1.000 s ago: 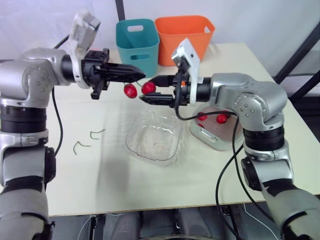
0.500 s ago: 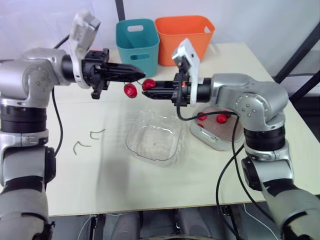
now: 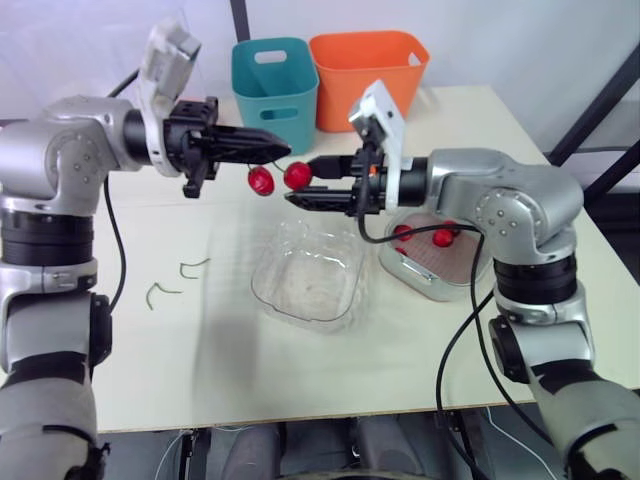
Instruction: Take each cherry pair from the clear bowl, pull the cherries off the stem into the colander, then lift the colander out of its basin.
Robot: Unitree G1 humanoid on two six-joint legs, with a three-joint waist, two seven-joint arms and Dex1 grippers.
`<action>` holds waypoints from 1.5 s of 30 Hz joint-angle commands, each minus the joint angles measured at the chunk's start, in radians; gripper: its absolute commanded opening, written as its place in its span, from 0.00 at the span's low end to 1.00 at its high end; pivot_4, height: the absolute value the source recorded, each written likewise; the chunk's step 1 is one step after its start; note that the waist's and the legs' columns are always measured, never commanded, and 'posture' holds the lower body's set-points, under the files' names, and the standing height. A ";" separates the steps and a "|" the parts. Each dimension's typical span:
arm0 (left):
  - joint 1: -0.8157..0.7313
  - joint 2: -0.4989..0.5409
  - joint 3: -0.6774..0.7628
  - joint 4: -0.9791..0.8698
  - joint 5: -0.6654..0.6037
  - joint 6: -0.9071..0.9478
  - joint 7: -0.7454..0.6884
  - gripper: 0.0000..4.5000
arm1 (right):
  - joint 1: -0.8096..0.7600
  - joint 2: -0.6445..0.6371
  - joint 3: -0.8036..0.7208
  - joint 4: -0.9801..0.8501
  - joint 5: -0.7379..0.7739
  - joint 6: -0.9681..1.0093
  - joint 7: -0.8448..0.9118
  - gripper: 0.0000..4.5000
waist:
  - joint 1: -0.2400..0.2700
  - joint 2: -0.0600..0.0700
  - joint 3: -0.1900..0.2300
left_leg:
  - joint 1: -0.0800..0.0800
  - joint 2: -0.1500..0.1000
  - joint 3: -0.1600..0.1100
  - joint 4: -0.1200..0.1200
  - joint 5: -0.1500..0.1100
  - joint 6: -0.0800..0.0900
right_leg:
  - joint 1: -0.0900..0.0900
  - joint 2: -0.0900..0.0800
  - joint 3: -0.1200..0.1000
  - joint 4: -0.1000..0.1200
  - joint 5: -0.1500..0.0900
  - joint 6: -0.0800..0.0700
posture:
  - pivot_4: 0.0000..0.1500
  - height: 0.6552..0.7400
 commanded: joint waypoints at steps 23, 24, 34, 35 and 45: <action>-0.002 0.009 0.017 -0.022 -0.006 -0.016 0.007 0.00 | -0.015 0.019 -0.020 -0.040 0.038 -0.001 -0.013 0.14 | 0.000 0.000 0.000 | 0.000 0.000 0.000 0.000 0.000 0.000 | 0.000 0.000 0.000 0.000 0.000 0.000 | 1.00 1.00; -0.006 0.008 0.018 -0.018 -0.005 -0.019 0.006 0.00 | -0.007 0.013 -0.017 -0.045 0.038 0.000 -0.010 0.14 | 0.001 0.000 0.000 | 0.000 0.000 0.000 0.000 0.000 0.000 | 0.000 0.000 0.000 0.000 0.000 0.000 | 1.00 1.00; -0.015 0.006 0.017 -0.007 -0.007 -0.032 0.003 0.00 | 0.109 -0.016 0.022 -0.059 0.023 0.010 -0.006 0.14 | 0.000 0.000 0.000 | 0.000 0.000 0.000 0.000 0.000 0.000 | 0.000 0.000 0.000 0.000 0.000 0.000 | 1.00 1.00; -0.015 0.006 0.018 -0.007 -0.008 -0.032 0.004 0.00 | 0.115 -0.016 0.022 -0.060 0.022 0.010 -0.009 0.14 | 0.000 0.000 0.000 | 0.000 0.000 0.000 0.000 0.000 0.000 | 0.000 0.000 0.000 0.000 0.000 0.000 | 1.00 1.00; 0.004 0.007 0.016 -0.015 -0.002 -0.041 0.010 0.00 | 0.150 -0.102 -0.049 -0.074 0.018 -0.018 0.001 0.14 | 0.005 0.000 0.000 | 0.000 0.000 0.000 0.000 0.000 0.000 | 0.000 0.000 0.000 0.000 0.000 0.000 | 1.00 1.00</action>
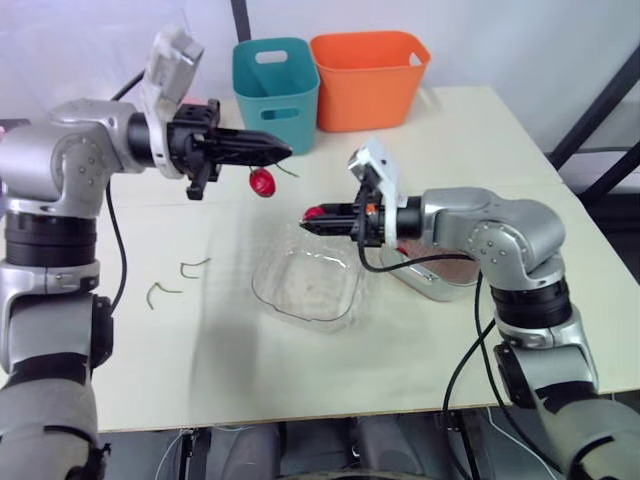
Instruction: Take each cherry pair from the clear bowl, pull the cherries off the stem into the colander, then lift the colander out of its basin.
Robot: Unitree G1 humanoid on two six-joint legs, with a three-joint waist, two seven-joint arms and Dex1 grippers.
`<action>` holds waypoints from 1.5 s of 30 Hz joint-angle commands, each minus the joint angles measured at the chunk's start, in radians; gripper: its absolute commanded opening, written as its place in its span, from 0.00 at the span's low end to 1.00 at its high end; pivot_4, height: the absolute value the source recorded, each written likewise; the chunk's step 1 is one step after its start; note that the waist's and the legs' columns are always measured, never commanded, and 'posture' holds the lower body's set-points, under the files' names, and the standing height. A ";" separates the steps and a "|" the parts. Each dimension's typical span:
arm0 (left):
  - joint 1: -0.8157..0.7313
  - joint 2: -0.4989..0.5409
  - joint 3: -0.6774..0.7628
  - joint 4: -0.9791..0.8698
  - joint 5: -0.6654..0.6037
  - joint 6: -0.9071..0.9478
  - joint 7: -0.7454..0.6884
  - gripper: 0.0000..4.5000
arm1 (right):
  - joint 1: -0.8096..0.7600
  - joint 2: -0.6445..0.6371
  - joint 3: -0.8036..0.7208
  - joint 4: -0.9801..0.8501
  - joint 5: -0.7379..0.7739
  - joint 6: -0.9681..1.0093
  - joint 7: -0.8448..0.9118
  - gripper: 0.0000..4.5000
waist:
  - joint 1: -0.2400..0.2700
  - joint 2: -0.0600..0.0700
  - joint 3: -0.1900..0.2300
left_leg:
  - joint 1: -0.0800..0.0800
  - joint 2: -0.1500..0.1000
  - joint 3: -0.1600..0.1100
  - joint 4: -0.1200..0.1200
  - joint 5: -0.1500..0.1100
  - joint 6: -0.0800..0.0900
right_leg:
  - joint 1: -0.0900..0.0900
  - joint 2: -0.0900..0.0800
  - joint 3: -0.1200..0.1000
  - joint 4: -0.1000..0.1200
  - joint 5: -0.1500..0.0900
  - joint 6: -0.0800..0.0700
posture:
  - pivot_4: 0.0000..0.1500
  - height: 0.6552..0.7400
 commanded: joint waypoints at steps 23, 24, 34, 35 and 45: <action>0.036 0.006 -0.015 -0.004 0.055 -0.097 -0.023 0.00 | 0.263 -0.421 -0.137 0.136 -0.275 -0.340 0.140 0.83 | 0.004 0.000 0.000 | 0.000 -0.001 0.006 0.001 -0.001 0.002 | 0.002 0.001 0.001 -0.002 0.000 0.000 | 1.00 1.00; 0.036 0.007 -0.014 -0.003 0.056 -0.098 -0.025 0.00 | 0.255 -0.421 -0.144 0.134 -0.272 -0.340 0.142 0.83 | 0.003 0.000 0.000 | 0.000 -0.001 0.006 0.001 -0.001 0.002 | 0.002 0.001 0.001 -0.002 0.000 0.000 | 1.00 1.00; 0.006 -0.019 0.012 -0.017 0.015 -0.049 -0.014 0.00 | 0.048 -0.079 -0.216 -0.051 0.121 -0.018 0.049 0.94 | 0.001 0.000 0.000 | 0.001 0.002 0.002 0.000 -0.001 0.002 | 0.002 0.003 -0.001 -0.001 0.000 0.000 | 1.00 1.00; 0.007 -0.022 0.013 -0.022 0.011 -0.045 -0.009 0.00 | 0.047 -0.029 -0.206 -0.066 0.149 0.004 0.026 1.00 | 0.000 0.000 0.000 | 0.001 0.002 0.001 -0.001 -0.001 0.002 | 0.002 0.002 -0.001 -0.001 0.000 0.000 | 1.00 1.00; 0.050 -0.022 0.027 -0.106 -0.031 -0.001 0.025 0.00 | -0.019 0.220 -0.129 -0.012 0.154 0.010 -0.114 1.00 | 0.001 0.000 0.000 | 0.000 -0.001 -0.001 0.003 -0.001 0.001 | 0.002 -0.002 0.000 -0.001 0.001 0.001 | 1.00 1.00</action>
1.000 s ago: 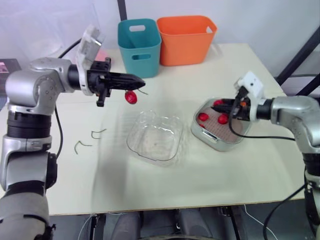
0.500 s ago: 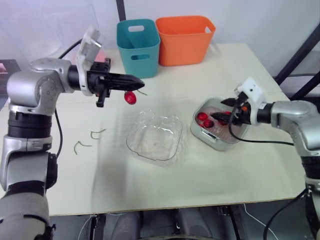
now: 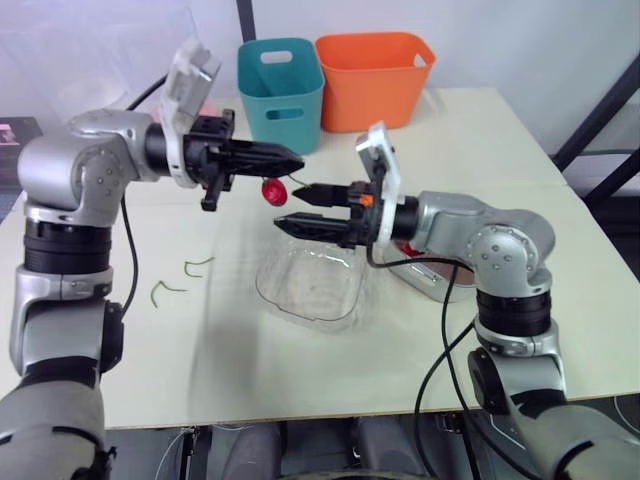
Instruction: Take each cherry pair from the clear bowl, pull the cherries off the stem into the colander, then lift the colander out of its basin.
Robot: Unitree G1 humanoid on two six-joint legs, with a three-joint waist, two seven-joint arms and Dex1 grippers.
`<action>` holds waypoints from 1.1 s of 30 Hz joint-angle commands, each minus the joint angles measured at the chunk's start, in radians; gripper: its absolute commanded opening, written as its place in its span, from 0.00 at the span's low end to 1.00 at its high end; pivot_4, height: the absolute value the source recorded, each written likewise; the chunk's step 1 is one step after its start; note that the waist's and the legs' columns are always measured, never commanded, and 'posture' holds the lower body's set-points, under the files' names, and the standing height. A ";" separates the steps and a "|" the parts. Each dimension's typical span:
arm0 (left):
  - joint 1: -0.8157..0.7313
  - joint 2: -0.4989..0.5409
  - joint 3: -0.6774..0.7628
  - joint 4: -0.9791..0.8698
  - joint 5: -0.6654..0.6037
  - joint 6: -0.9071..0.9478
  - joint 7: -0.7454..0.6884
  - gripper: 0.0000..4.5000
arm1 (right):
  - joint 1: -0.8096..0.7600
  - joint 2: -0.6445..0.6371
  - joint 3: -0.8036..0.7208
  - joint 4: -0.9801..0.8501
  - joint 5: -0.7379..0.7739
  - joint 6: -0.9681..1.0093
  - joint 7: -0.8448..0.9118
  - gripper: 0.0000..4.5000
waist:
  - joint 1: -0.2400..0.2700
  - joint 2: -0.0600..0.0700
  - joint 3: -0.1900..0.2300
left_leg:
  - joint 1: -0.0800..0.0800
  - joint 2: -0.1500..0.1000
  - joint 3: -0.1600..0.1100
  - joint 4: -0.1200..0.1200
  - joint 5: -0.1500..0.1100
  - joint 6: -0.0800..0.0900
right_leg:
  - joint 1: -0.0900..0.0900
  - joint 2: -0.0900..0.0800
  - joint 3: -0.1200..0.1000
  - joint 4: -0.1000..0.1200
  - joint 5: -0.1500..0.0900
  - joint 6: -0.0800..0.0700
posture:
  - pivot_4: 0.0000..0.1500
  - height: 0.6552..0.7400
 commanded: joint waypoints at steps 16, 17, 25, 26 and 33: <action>0.020 0.001 0.028 -0.044 -0.033 -0.002 0.040 0.00 | -0.073 0.079 0.032 0.028 0.010 -0.018 -0.041 1.00 | -0.003 0.000 0.000 | 0.001 0.001 0.000 -0.002 0.000 0.000 | -0.001 0.002 0.000 0.001 0.000 0.000 | 1.00 1.00; 0.020 0.000 0.028 -0.044 -0.033 -0.003 0.040 0.00 | -0.073 0.081 0.034 0.031 0.008 -0.020 -0.043 0.94 | -0.003 0.000 0.000 | 0.001 0.001 0.000 -0.002 0.000 0.000 | -0.001 0.002 0.000 0.001 0.000 0.000 | 1.00 1.00; 0.016 0.002 0.029 -0.037 -0.036 -0.004 0.043 0.00 | -0.071 0.081 0.039 0.032 -0.002 -0.018 -0.049 0.18 | -0.004 0.000 0.000 | 0.001 0.001 0.000 -0.002 0.000 0.000 | -0.001 0.002 0.000 0.001 0.000 0.000 | 1.00 1.00; 0.015 0.003 0.030 -0.035 -0.036 -0.004 0.043 0.00 | -0.071 0.081 0.039 0.033 -0.004 -0.018 -0.049 0.18 | -0.004 0.000 0.000 | 0.001 0.001 0.000 -0.002 0.000 0.000 | -0.002 0.002 0.000 0.001 0.000 0.000 | 1.00 1.00; 0.004 0.006 0.033 -0.022 -0.032 -0.009 0.043 0.00 | -0.062 0.073 0.051 0.032 -0.019 -0.022 -0.042 0.18 | -0.004 0.000 0.000 | 0.001 0.001 0.000 -0.002 0.000 0.000 | -0.002 0.002 0.000 0.001 0.000 0.000 | 1.00 1.00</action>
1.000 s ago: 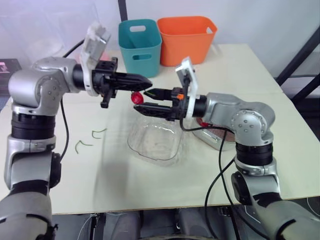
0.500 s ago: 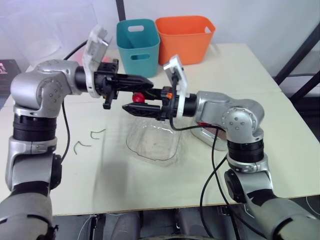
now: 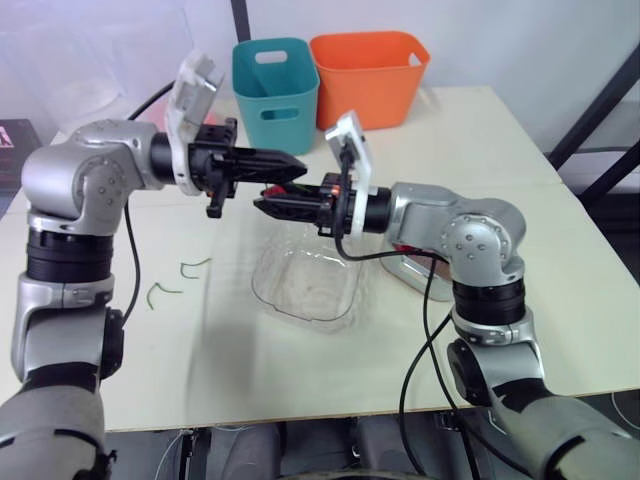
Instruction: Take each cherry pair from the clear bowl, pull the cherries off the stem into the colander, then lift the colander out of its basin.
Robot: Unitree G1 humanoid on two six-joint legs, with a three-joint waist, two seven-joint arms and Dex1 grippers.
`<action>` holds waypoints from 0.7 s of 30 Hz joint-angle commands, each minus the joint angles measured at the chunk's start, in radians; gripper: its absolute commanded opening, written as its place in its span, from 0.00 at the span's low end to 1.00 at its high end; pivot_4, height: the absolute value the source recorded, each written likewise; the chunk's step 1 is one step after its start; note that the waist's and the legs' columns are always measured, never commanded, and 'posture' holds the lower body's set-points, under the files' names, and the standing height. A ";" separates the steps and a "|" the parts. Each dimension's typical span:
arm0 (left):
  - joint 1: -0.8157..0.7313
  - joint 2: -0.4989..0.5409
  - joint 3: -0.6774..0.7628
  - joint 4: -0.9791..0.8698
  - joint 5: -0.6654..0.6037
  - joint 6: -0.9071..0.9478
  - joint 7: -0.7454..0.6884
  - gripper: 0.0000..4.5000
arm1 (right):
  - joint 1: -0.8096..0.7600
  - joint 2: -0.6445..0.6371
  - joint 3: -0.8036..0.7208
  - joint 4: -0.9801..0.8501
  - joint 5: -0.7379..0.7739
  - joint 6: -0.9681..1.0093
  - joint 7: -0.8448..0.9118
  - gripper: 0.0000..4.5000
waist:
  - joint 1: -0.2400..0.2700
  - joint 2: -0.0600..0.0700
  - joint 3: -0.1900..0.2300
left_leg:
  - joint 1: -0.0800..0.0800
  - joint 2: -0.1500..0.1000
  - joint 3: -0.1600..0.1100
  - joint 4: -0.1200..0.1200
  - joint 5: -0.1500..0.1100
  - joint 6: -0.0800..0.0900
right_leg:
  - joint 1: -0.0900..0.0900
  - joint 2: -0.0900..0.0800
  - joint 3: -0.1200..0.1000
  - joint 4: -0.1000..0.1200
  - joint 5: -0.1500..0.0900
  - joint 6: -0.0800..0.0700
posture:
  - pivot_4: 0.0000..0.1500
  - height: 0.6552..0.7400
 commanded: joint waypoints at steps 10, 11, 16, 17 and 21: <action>-0.047 0.008 0.039 0.025 -0.012 -0.019 -0.001 0.00 | 0.076 -0.055 0.076 -0.042 -0.038 -0.024 0.029 0.18 | 0.000 0.000 0.000 | 0.000 0.000 0.000 0.000 0.000 0.000 | 0.000 0.000 0.000 0.000 0.000 0.000 | 1.00 1.00; -0.048 0.006 0.039 0.025 -0.013 -0.019 -0.001 0.00 | 0.086 -0.058 0.081 -0.044 -0.041 -0.025 0.029 0.18 | 0.000 0.000 0.000 | 0.000 0.000 0.000 0.000 0.000 0.000 | 0.000 0.000 0.000 0.000 0.000 0.000 | 1.00 1.00; -0.041 0.009 0.030 0.026 -0.004 -0.028 -0.005 0.00 | 0.102 -0.102 0.045 -0.059 -0.045 -0.034 0.033 0.18 | 0.001 0.000 0.000 | 0.000 0.000 0.000 0.000 0.000 0.000 | 0.000 0.000 0.000 0.000 0.000 0.000 | 1.00 1.00; -0.040 0.009 0.030 0.024 -0.003 -0.028 -0.004 0.00 | 0.104 -0.118 0.033 -0.064 -0.044 -0.038 0.036 0.18 | 0.001 0.000 0.000 | 0.000 0.000 0.000 0.000 0.000 0.000 | 0.000 0.000 0.000 0.000 0.000 0.000 | 1.00 1.00; -0.022 0.025 0.022 0.017 0.011 -0.043 -0.011 0.00 | 0.124 -0.285 -0.056 -0.099 -0.067 -0.078 0.074 0.18 | 0.007 0.000 0.000 | -0.001 -0.001 0.000 0.000 0.000 0.000 | 0.001 -0.001 0.000 -0.001 0.000 0.000 | 1.00 1.00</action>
